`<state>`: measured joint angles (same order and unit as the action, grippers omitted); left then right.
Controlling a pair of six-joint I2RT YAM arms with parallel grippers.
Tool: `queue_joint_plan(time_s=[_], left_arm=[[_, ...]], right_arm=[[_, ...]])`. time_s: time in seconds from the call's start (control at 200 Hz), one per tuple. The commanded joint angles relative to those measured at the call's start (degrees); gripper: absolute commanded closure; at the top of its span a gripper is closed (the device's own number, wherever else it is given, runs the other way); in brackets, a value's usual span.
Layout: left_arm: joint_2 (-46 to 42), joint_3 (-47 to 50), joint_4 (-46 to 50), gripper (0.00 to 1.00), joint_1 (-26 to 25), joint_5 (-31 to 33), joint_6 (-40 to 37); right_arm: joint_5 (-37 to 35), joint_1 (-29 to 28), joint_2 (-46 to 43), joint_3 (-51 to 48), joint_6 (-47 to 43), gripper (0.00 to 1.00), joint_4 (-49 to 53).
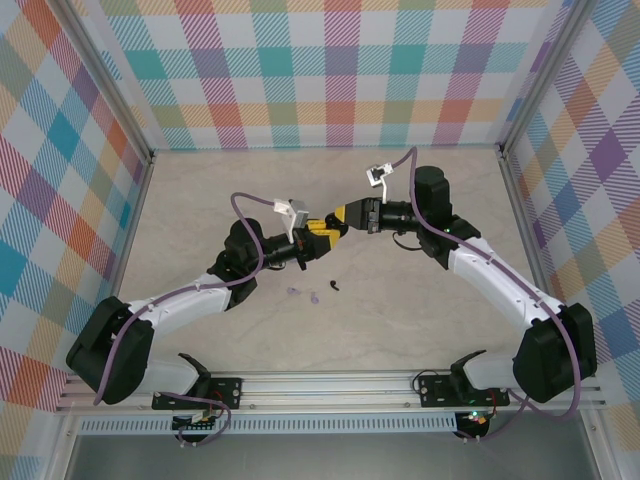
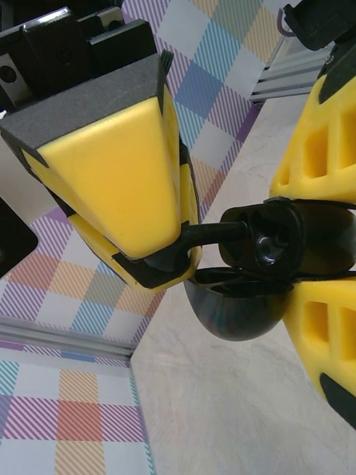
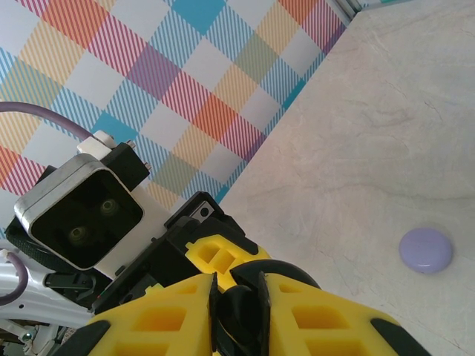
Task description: Insert the wireless bluetooth earbuds into the charging case
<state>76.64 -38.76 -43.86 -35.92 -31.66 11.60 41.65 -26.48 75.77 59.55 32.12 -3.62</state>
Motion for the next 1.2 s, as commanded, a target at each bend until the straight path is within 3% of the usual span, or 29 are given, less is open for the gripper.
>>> queue_joint_plan(time_s=[0.0,1.195], left_arm=[[-1.6,-0.2,-3.9,0.92,-0.6,0.4,0.5],[-2.1,0.0,0.2,0.92,-0.7,3.6,-1.7]], right_arm=[[-0.3,-0.5,0.3,-0.7,-1.9,0.77,0.0],[-1.7,-0.5,-1.2,0.0,-3.7,0.77,3.3]])
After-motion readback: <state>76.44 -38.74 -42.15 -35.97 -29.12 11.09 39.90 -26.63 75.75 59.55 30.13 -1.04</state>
